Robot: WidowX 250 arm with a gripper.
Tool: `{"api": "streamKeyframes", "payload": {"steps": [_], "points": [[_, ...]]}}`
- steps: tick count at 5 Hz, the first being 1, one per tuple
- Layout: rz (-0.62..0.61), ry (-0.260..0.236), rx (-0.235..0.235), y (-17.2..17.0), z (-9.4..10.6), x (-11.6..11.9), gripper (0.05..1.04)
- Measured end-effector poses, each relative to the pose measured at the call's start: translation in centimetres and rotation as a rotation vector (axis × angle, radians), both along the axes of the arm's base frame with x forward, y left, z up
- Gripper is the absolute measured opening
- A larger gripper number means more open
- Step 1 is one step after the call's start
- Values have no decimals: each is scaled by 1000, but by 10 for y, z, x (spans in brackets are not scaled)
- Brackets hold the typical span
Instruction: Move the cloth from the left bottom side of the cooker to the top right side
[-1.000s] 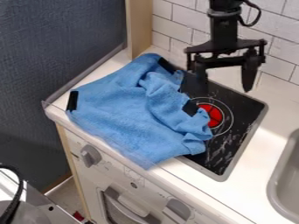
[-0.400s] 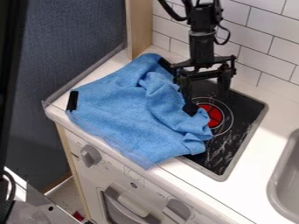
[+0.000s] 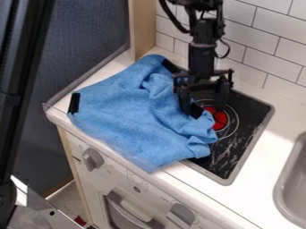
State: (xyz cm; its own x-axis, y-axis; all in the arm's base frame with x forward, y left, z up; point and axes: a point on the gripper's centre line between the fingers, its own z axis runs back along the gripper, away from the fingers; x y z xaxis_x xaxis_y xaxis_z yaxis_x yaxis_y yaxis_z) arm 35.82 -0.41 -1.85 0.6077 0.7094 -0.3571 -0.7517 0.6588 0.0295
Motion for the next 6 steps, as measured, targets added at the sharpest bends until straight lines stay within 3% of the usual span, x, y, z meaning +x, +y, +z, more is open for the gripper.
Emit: {"api": "streamKeyframes", "payload": {"steps": [2,3,4,6], "points": [[27,-4,-4,4,-6,-1,371],[-22,-68,-36,5,-5,-6,162],[-44,-128,-50,2,10,-9,67],[-134,-157,-100,-15,39,-3,55]]}}
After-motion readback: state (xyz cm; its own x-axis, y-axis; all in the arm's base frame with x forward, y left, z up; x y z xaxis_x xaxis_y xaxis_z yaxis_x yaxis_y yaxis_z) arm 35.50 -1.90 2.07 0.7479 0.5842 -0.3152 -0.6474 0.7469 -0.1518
